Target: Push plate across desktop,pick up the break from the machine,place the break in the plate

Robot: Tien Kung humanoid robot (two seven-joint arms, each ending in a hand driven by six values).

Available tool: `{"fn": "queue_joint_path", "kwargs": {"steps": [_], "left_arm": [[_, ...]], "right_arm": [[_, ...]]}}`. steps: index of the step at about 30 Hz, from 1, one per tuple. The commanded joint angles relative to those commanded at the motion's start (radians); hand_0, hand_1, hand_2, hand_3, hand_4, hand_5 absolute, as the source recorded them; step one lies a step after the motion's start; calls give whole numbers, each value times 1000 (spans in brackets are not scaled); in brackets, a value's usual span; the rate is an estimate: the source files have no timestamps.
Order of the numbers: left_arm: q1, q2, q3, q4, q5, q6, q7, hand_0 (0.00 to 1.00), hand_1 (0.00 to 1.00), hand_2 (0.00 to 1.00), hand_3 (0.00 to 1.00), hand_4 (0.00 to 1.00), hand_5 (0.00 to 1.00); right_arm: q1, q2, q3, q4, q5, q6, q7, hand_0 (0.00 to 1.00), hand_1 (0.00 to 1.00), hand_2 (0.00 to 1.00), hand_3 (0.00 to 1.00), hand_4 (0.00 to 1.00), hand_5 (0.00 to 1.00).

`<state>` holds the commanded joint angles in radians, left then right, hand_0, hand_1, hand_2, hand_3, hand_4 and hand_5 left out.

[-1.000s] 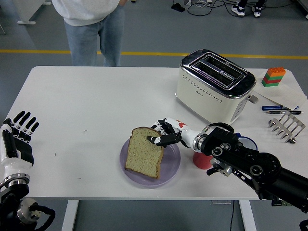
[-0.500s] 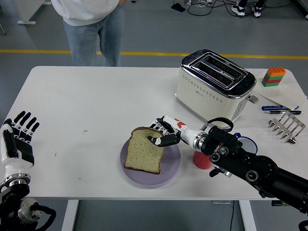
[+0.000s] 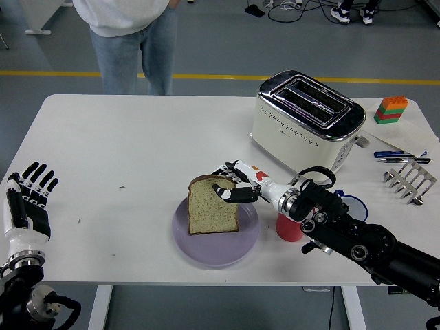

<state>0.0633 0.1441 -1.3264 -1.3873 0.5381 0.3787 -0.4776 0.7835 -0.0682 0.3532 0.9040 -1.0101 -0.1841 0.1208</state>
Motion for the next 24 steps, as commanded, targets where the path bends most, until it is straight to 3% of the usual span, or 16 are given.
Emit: {"fn": "queue_joint_path", "kwargs": {"steps": [6, 13, 24], "left_arm": [[2, 0, 2, 1, -1, 0, -1, 717, 691, 728, 624, 393, 923], [3, 0, 4, 1, -2, 0, -2, 716, 690, 727, 623, 390, 922], [0, -1, 4, 1, -1, 1, -3, 716, 688, 726, 621, 385, 919]], "right_arm": [[-2, -1, 4, -7, -29, -16, 10, 823, 790, 808, 752, 601, 253], [-1, -4, 17, 0, -25, -76, 70, 838, 797, 817, 758, 606, 262], [-2, -16, 53, 41, -13, -81, 102, 843, 796, 811, 751, 610, 264]]}}
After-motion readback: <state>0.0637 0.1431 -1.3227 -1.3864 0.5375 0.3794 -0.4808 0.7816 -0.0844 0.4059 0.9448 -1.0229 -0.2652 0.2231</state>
